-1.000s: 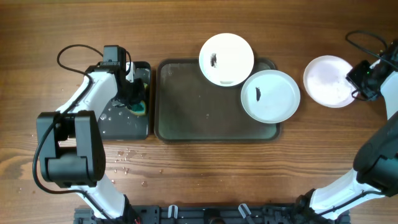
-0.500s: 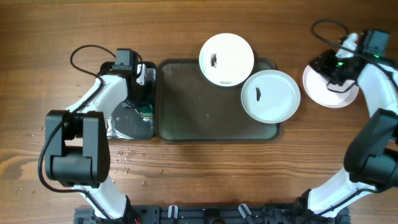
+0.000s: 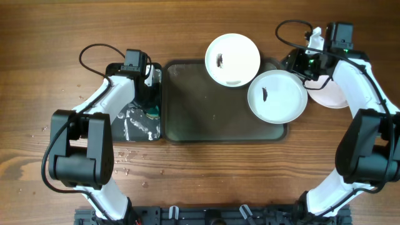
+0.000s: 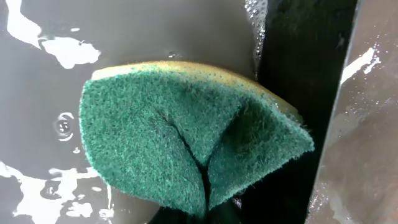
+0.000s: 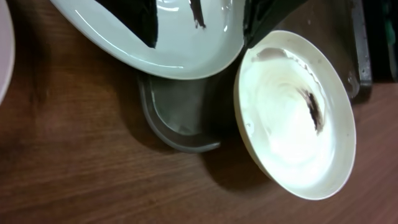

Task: Clean dirty plates on tray and stack at the side
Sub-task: 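Grip the rim of the brown-smeared white plate with the right gripper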

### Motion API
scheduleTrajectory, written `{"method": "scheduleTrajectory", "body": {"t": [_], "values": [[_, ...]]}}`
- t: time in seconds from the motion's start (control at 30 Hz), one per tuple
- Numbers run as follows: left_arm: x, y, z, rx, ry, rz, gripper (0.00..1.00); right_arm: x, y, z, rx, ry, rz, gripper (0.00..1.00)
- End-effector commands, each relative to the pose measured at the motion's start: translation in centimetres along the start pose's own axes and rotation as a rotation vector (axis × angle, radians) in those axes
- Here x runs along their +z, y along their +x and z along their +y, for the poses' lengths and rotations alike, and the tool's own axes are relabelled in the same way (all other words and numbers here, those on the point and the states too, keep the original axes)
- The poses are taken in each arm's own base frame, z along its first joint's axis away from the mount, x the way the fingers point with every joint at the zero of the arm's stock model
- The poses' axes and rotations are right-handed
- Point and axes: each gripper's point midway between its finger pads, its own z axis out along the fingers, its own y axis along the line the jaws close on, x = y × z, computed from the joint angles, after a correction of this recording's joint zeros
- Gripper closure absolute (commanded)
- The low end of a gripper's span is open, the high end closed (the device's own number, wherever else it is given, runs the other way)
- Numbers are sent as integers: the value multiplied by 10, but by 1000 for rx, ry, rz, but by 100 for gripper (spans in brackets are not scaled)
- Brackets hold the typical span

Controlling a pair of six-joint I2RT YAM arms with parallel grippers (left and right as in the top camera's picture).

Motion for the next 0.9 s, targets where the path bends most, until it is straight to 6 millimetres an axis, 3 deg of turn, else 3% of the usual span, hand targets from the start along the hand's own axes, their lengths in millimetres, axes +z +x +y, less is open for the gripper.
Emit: {"method": "scheduleTrajectory", "body": {"t": [0.0,0.27,0.5,0.73,0.87], "values": [[-2,2,-3,7,-7,-4,96,6,-3,14,-76,21,-8,53],[-39,-16,0,16,-44,-124,96,27,4,43,-215,152,-33,52],[-73,-22,-4,-24,-36,-198,96,45,-14,58,-374,299,-161,52],[-88,-22,-6,-22,-29,-226,96,88,-11,44,-373,301,-149,53],[-88,-21,-5,-22,-30,-222,96,99,-7,40,-369,289,-132,59]]}}
